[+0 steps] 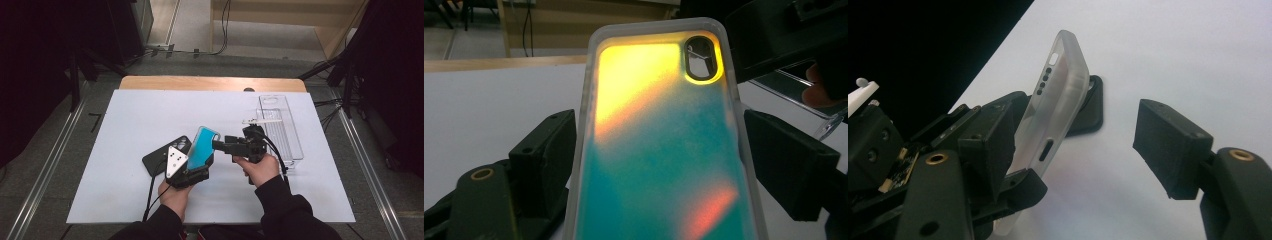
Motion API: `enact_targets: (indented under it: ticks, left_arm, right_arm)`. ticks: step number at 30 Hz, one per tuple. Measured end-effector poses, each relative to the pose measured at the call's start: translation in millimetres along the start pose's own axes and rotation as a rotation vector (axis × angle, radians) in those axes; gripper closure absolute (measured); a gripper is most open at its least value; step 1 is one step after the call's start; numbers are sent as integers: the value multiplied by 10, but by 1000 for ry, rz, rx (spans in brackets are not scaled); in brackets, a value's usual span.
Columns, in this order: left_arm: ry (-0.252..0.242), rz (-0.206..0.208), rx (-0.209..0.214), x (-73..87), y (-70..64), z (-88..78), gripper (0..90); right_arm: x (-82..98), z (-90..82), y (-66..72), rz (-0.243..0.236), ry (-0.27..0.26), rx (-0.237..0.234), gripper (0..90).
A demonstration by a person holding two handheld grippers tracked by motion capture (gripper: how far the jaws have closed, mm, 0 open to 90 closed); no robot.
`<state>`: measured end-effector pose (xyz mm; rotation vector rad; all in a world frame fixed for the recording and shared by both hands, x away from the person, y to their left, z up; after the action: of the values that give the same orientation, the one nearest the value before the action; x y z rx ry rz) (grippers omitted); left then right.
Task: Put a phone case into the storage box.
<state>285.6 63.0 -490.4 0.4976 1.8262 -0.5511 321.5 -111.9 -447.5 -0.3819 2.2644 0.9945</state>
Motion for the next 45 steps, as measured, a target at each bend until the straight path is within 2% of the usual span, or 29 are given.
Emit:
enact_targets:
  ticks: [9,13,17,23,29,35,39,41,44,45]
  left_arm:
    - [-1,-8,10,9,-62,-7,171]
    - [5,-5,4,19,-71,-8,171]
    - [4,-22,7,23,-74,-9,171]
    - [7,-30,11,28,-99,-14,171]
    - [2,-32,16,25,-105,-14,171]
    - [-1,-32,16,18,-110,-18,170]
    - [16,-24,13,9,-114,-13,169]
    - [17,-37,24,3,-114,-13,169]
    - [20,-32,32,-10,-118,-12,166]
    - [27,-37,49,-16,-117,-11,162]
  right_arm:
    - [-34,98,2,63,27,-25,368]
    - [-41,134,-10,78,29,-10,416]
    - [-49,156,-17,109,33,-19,499]
    - [-68,146,11,124,17,-27,721]
    - [-74,125,27,121,3,-37,744]
    - [-92,107,53,144,5,-59,764]
    - [-99,102,91,111,9,-47,768]
    - [-99,91,99,108,12,-50,769]
    - [-106,76,110,95,9,-46,770]
    - [-108,72,115,91,9,-45,770]
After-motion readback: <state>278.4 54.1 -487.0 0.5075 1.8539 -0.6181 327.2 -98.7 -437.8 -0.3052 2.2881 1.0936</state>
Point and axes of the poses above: each handheld gripper's, and its own axes: z roughly forward along the jaws, x roughly out of its underside, y roughly to its left, the point moved 4 cm from there along z, roughly forward along the jaws
